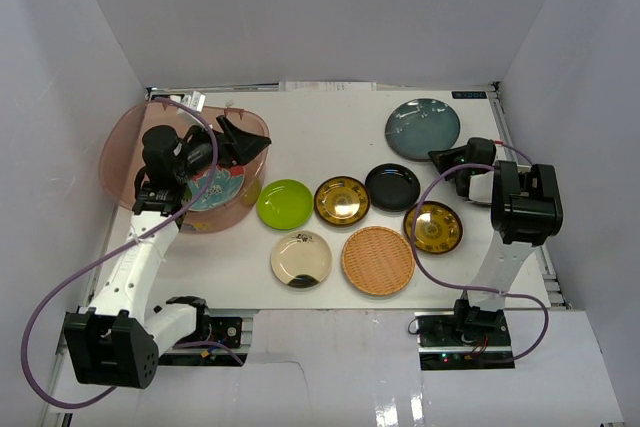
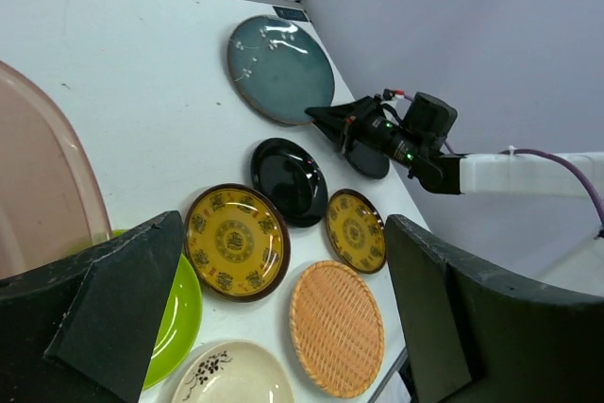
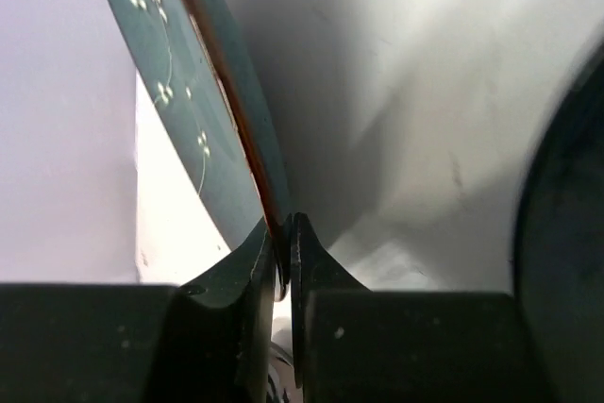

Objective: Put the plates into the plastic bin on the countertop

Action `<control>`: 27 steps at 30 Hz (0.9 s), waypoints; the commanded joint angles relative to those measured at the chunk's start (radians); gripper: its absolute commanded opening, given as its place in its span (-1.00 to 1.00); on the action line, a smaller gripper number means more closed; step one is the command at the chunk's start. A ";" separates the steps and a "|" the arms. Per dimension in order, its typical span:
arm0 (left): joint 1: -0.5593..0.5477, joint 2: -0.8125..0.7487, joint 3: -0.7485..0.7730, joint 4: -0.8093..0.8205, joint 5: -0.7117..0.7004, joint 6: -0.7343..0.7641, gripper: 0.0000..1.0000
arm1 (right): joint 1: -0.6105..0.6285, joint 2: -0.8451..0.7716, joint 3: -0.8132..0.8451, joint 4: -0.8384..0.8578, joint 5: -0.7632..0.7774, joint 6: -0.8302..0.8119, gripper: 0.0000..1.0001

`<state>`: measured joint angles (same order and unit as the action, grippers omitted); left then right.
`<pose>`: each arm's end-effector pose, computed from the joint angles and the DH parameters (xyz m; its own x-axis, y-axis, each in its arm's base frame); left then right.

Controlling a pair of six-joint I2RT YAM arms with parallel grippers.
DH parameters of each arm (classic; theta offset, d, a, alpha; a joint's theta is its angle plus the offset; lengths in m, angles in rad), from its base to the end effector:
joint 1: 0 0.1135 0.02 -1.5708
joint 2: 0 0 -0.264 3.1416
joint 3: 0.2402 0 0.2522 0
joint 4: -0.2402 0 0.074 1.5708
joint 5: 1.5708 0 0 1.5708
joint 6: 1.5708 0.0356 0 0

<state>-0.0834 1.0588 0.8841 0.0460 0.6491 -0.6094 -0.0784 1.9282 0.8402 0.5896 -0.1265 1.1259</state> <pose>0.2412 -0.0418 0.3470 -0.4848 -0.4170 -0.7688 0.4711 0.6161 -0.6313 0.3744 -0.0249 0.1195 -0.2347 0.9166 -0.3236 0.4161 0.3956 0.8188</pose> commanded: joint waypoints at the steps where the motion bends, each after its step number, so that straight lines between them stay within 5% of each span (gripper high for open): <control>1: -0.007 0.004 0.038 0.048 0.084 0.007 0.96 | 0.008 -0.027 -0.021 0.128 0.001 0.044 -0.84; 11: -0.125 0.148 0.140 0.020 0.144 -0.030 0.96 | 0.012 -0.427 -0.047 0.179 -0.251 -0.035 -0.84; 17: -0.295 0.291 0.352 -0.198 -0.061 0.080 0.93 | 0.045 -0.601 -0.154 0.199 -0.424 -0.017 -0.84; 27: -0.348 0.568 0.548 -0.259 -0.121 0.097 0.95 | 0.219 -0.739 -0.265 0.251 -0.522 -0.003 -0.84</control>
<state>-0.4149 1.5742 1.3632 -0.1406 0.5854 -0.5507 0.1104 1.2591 0.5549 0.6426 -0.5797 1.0969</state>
